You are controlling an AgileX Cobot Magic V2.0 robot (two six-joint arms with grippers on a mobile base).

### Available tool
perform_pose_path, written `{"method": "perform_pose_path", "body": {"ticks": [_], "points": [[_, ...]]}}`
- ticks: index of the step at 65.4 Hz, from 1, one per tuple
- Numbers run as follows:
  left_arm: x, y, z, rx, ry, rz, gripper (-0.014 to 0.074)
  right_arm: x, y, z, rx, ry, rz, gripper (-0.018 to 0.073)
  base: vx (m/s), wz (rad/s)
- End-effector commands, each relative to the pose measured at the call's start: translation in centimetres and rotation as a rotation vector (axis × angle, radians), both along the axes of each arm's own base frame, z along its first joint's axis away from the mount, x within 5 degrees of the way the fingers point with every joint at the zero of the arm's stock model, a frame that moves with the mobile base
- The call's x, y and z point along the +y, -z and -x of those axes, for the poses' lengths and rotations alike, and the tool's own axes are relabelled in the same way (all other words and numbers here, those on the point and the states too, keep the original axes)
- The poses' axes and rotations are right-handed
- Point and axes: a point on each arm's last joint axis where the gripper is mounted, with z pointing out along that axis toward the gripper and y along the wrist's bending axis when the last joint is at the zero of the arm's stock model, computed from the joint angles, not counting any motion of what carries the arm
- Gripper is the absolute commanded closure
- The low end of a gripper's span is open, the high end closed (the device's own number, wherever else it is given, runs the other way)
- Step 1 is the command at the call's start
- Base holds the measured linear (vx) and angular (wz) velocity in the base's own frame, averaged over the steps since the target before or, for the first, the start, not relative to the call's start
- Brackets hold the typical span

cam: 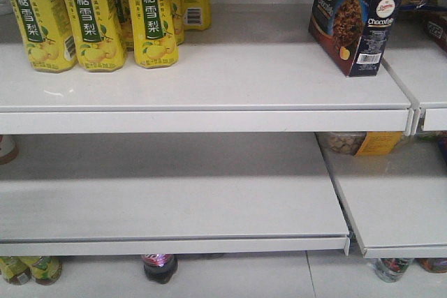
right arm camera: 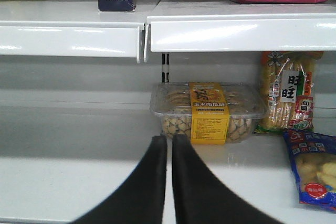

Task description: Left arm holds basket, right arm returns cookies

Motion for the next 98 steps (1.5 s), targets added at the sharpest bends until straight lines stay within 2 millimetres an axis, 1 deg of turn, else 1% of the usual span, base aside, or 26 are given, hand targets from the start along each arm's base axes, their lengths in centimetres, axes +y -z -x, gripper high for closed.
{"method": "perform_pose_path", "body": {"ticks": [1, 17, 30, 34, 41, 46, 54, 58, 61, 73, 98], "points": [[0.0, -2.0, 0.2, -0.143, -0.001, -0.041, 0.0599, 0.2, -1.3, -0.1, -0.068, -0.017, 0.006, 0.0570, 0.00, 0.00], [0.0, -2.0, 0.2, -0.143, -0.001, -0.041, 0.0599, 0.1, -1.2, -0.1, -0.062, 0.006, 0.060, 0.0570, 0.00, 0.00], [0.0, -2.0, 0.2, -0.143, -0.001, -0.041, 0.0599, 0.1, -1.0, -0.1, -0.048, 0.090, 0.056, 0.0570, 0.00, 0.00], [0.0, -2.0, 0.2, -0.143, -0.001, -0.041, 0.0599, 0.0, -0.8, -0.1, -0.077, 0.109, 0.056, 0.0570, 0.00, 0.00], [0.0, -2.0, 0.2, -0.143, -0.001, -0.041, 0.0599, 0.0, 0.5, -0.2, -0.161, 0.107, 0.051, 0.0570, 0.00, 0.00], [0.0, -2.0, 0.2, -0.143, -0.001, -0.041, 0.0599, 0.0, 1.9, -0.3, -0.209, 0.105, 0.037, 0.0570, 0.00, 0.00], [0.0, -2.0, 0.2, -0.143, -0.001, -0.041, 0.0599, 0.0, 4.2, -0.7, -0.217, 0.100, -0.033, 0.0570, 0.00, 0.00], [0.0, -2.0, 0.2, -0.143, -0.001, -0.041, 0.0599, 0.1, 4.9, -0.8, -0.216, 0.082, -0.053, 0.0570, 0.00, 0.00], [0.0, -2.0, 0.2, -0.143, -0.001, -0.041, 0.0599, 0.2, 5.1, -0.8, -0.190, 0.065, -0.056, 0.0570, 0.00, 0.00], [0.0, -2.0, 0.2, -0.143, -0.001, -0.041, 0.0599, 0.7, 4.9, -0.8, -0.200, -0.013, -0.042, 0.0570, 0.00, 0.00], [0.0, -2.0, 0.2, -0.143, -0.001, -0.041, 0.0599, 0.7, 4.9, -0.8, -0.200, -0.011, -0.038, 0.0570, 0.00, 0.00]]}}
